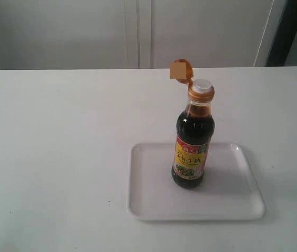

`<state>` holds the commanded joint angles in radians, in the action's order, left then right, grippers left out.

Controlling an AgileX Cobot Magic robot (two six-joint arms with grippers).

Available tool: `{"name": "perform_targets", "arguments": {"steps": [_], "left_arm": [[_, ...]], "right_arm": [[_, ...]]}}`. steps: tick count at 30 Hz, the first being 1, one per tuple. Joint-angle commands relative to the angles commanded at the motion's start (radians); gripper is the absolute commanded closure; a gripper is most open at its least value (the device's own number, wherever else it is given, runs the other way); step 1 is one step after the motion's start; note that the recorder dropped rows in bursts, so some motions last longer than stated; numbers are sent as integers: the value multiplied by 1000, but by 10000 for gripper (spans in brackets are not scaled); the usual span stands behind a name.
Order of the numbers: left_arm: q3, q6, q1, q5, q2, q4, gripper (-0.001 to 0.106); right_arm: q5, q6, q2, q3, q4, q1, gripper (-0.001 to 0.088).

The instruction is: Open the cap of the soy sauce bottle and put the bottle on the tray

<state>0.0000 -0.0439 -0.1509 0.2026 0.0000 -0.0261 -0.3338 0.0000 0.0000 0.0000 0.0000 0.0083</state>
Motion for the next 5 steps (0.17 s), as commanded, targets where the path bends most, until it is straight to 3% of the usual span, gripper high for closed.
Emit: {"name": "perform_targets", "arguments": {"steps": [5], "left_arm": [[0,0,0,0,0,0,1053]], "right_arm": [[0,0,0,0,0,0,868]]}}
